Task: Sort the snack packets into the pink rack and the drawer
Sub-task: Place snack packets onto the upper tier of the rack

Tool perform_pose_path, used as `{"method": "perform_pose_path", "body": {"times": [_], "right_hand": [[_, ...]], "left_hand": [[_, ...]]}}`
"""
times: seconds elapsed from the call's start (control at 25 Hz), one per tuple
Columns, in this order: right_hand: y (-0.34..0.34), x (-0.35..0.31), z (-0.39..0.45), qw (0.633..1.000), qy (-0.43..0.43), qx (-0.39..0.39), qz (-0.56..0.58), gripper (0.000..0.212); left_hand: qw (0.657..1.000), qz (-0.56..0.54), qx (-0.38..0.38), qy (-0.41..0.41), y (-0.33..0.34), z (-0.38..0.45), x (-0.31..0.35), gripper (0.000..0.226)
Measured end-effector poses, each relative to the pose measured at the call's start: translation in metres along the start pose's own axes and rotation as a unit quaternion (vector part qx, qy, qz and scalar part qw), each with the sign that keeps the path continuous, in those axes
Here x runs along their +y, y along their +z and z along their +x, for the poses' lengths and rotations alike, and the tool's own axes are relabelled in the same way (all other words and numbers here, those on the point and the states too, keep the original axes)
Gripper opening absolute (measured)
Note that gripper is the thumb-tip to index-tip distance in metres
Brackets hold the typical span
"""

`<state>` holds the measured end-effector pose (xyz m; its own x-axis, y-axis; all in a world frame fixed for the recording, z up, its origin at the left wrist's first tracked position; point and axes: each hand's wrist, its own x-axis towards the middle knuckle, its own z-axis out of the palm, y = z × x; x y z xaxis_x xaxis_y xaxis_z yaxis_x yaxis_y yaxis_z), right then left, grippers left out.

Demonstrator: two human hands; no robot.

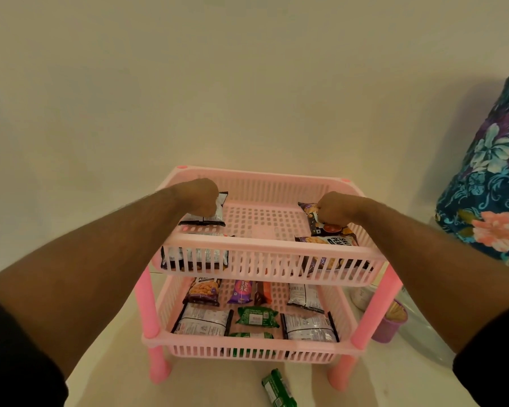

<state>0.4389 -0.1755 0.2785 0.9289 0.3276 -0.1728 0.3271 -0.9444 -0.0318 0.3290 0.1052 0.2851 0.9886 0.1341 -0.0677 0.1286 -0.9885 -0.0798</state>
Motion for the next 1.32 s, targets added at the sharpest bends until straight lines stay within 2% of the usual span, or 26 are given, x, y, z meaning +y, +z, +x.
{"method": "perform_pose_path", "body": {"times": [0.12, 0.2, 0.44, 0.64, 0.76, 0.88, 1.04, 1.2, 1.32], "right_hand": [[0.000, -0.003, -0.001, 0.999, 0.009, -0.033, -0.019, 0.024], [0.000, -0.004, -0.003, 0.999, 0.013, -0.042, -0.005, 0.022], [-0.001, -0.001, -0.011, 0.999, 0.019, -0.028, 0.037, 0.019], [-0.007, 0.001, -0.042, 0.998, -0.016, 0.016, 0.061, 0.014], [-0.015, -0.004, -0.068, 0.993, -0.039, 0.063, 0.093, 0.022], [-0.016, -0.013, -0.102, 0.986, -0.073, 0.124, 0.080, 0.031], [-0.004, -0.010, -0.143, 0.959, -0.092, 0.230, 0.141, 0.029], [0.024, -0.007, -0.186, 0.908, -0.123, 0.350, 0.194, 0.031], [0.051, -0.010, -0.217, 0.880, -0.120, 0.383, 0.253, 0.029]], "left_hand": [[0.998, 0.021, -0.060, 0.002, 0.001, -0.001, 0.003, 0.034], [0.995, 0.053, -0.082, 0.006, 0.001, -0.002, 0.004, 0.038], [0.995, 0.015, -0.095, 0.002, -0.004, -0.010, 0.001, 0.041], [0.997, -0.072, 0.002, 0.004, -0.006, -0.025, 0.005, 0.035], [0.984, -0.153, 0.093, 0.019, -0.012, -0.043, 0.014, 0.035], [0.953, -0.208, 0.219, 0.034, -0.014, -0.074, 0.032, 0.034], [0.883, -0.294, 0.359, 0.068, -0.002, -0.128, 0.058, 0.020], [0.851, -0.348, 0.379, 0.108, 0.036, -0.188, 0.078, 0.016], [0.855, -0.371, 0.344, 0.114, 0.080, -0.226, 0.087, 0.014]]}}
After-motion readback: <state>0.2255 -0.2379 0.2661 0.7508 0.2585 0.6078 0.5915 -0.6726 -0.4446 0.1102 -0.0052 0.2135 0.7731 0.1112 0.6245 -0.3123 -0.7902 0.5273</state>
